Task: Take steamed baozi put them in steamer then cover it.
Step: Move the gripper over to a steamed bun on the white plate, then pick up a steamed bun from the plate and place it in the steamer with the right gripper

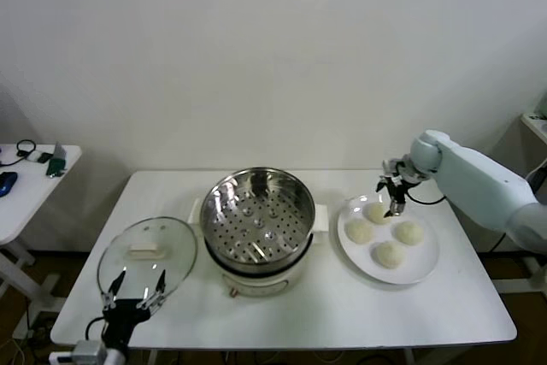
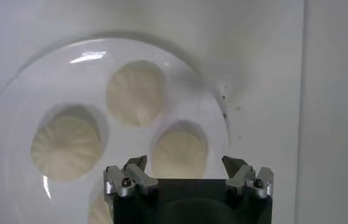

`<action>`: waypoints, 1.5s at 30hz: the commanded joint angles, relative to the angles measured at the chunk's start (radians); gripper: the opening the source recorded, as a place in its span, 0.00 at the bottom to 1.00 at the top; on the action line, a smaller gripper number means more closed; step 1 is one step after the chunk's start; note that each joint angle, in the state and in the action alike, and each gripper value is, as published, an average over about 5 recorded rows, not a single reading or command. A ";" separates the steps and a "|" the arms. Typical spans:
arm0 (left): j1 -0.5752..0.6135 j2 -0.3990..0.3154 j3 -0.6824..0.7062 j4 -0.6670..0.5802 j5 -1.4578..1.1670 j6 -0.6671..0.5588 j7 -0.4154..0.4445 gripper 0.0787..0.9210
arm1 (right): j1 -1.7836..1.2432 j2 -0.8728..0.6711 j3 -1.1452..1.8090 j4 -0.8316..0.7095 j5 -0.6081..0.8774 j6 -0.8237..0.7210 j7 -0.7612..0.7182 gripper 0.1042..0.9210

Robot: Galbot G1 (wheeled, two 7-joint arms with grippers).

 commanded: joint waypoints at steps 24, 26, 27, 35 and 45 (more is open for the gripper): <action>-0.017 0.004 0.009 0.038 -0.003 -0.008 -0.001 0.88 | -0.047 0.142 0.104 -0.228 -0.116 0.057 0.006 0.88; -0.017 0.003 0.012 0.040 -0.002 -0.008 -0.001 0.88 | -0.049 0.147 0.108 -0.233 -0.116 0.055 0.007 0.88; -0.018 0.002 0.013 0.041 -0.002 -0.008 -0.001 0.88 | -0.049 0.150 0.110 -0.236 -0.116 0.055 0.008 0.88; -0.021 0.003 0.014 0.044 -0.001 -0.006 -0.002 0.88 | -0.048 0.161 0.112 -0.252 -0.117 0.058 0.003 0.85; -0.015 0.003 0.019 0.045 0.001 -0.008 -0.003 0.88 | -0.035 0.161 0.092 -0.246 -0.106 0.070 -0.009 0.72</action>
